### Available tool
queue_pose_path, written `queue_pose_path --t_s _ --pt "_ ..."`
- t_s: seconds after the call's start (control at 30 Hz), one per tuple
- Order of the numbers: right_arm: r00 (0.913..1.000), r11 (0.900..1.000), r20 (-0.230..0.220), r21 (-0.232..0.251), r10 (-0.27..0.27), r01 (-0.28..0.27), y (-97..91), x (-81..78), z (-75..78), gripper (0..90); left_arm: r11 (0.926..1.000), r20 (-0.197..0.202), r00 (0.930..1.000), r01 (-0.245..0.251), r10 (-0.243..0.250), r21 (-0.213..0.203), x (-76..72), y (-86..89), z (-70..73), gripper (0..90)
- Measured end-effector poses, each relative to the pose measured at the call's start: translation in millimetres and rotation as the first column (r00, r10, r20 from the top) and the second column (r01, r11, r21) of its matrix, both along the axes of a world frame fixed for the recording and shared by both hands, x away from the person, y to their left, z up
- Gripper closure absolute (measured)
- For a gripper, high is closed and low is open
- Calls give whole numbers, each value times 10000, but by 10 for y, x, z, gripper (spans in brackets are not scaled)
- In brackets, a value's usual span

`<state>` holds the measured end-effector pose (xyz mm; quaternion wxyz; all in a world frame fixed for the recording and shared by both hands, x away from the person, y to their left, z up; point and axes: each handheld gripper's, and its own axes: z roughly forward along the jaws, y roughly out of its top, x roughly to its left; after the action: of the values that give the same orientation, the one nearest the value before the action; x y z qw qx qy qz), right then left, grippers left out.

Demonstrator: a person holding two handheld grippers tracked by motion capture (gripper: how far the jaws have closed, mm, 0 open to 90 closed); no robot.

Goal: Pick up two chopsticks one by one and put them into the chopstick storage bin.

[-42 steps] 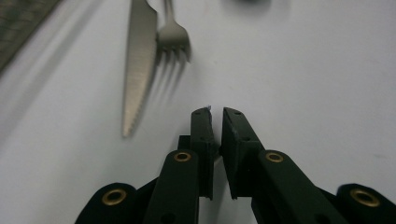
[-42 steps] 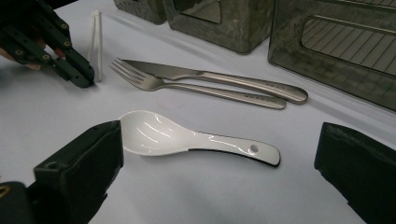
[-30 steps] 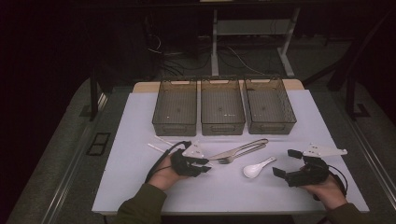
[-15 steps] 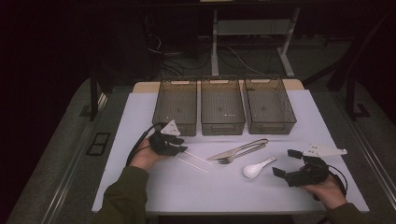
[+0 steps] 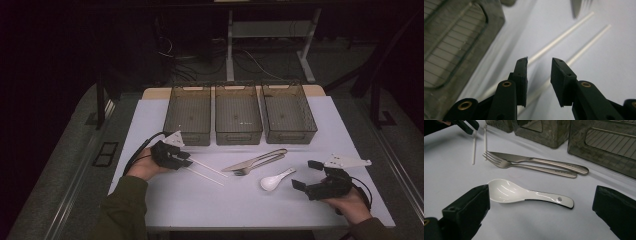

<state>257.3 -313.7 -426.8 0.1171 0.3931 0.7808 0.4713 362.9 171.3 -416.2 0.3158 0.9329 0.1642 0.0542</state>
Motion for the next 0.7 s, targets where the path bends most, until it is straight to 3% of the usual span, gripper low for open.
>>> queue_pose_path --t_s 0.33,0.6,0.7 --pt "10000 10000 -30 20 -14 14 -2 7 -6 12 9946 -322 9970 724 -702 746 -14 -14 -149 679" --pt "10000 10000 -31 25 -12 12 -3 10 -8 12 9918 -381 9953 920 -889 882 -129 -51 -135 721" --pt "10000 10000 -40 23 17 -17 -1 7 -9 12 9931 -441 9943 1000 -974 611 -197 -44 -149 738"
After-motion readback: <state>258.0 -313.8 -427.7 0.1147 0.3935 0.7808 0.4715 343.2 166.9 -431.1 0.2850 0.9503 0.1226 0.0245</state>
